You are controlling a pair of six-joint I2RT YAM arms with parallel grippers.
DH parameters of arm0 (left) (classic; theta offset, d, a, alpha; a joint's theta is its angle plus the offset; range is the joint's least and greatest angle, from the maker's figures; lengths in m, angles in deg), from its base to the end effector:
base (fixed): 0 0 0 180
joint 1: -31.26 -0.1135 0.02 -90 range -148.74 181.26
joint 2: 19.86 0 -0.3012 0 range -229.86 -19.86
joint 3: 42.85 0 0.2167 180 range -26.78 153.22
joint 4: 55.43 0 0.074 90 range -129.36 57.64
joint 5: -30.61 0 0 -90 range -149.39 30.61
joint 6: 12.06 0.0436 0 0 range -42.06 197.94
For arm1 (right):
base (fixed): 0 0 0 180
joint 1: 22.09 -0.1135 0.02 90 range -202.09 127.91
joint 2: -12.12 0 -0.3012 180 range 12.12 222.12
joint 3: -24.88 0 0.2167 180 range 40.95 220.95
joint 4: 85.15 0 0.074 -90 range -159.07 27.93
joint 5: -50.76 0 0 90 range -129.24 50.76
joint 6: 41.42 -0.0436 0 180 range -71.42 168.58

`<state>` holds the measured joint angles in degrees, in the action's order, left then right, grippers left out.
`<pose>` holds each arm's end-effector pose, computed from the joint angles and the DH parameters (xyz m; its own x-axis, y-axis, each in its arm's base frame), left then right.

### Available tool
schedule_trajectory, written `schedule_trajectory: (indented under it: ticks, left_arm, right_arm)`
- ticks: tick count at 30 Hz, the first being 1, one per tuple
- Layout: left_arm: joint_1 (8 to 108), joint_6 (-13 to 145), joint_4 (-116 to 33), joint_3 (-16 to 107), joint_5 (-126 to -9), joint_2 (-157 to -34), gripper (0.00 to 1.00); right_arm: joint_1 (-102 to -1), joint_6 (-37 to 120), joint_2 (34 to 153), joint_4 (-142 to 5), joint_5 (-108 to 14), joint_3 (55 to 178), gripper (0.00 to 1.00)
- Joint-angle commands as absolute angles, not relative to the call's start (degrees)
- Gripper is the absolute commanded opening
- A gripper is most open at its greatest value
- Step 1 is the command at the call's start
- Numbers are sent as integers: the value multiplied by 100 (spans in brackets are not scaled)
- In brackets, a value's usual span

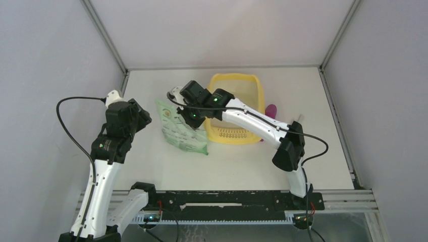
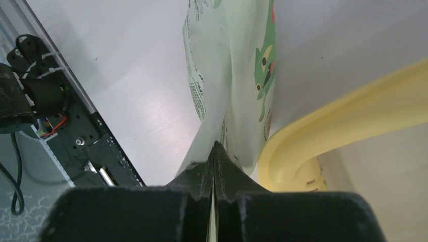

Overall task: Fill the litter box with clean litter
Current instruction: Open the cat litter bag at the center of the board.

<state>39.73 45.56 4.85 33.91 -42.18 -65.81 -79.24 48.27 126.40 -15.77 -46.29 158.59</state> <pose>0.0982 -0.0016 0.3841 -0.3498 -0.4651 -0.8132 -0.3569 0.8688 -0.3433 0.2253 0.3588 0.3704 -0.4200 -0.6405 -0.6429 -0.8743 0.4755 0.0974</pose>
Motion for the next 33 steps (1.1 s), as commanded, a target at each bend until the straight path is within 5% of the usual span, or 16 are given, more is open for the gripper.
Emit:
schedule_trajectory:
  ticks: [1,13,23,33]
  left_arm:
    - [3943,4621,319,3246,-4311,-6486,56]
    - [3943,4625,293,3220,-4322,-6476,56]
    - [3943,4665,283,3231,-4278,-6511,57]
    - [3927,4715,437,3432,-4183,-6452,58]
  right_arm:
    - [-7893,4840,12922,-1192,-4840,16231,4]
    - [-7658,4659,13217,-1179,-5743,16320,29]
    - [-7727,3828,12546,-4131,-6347,14540,38]
    - [-7913,3806,12551,-6053,-6264,14232,45]
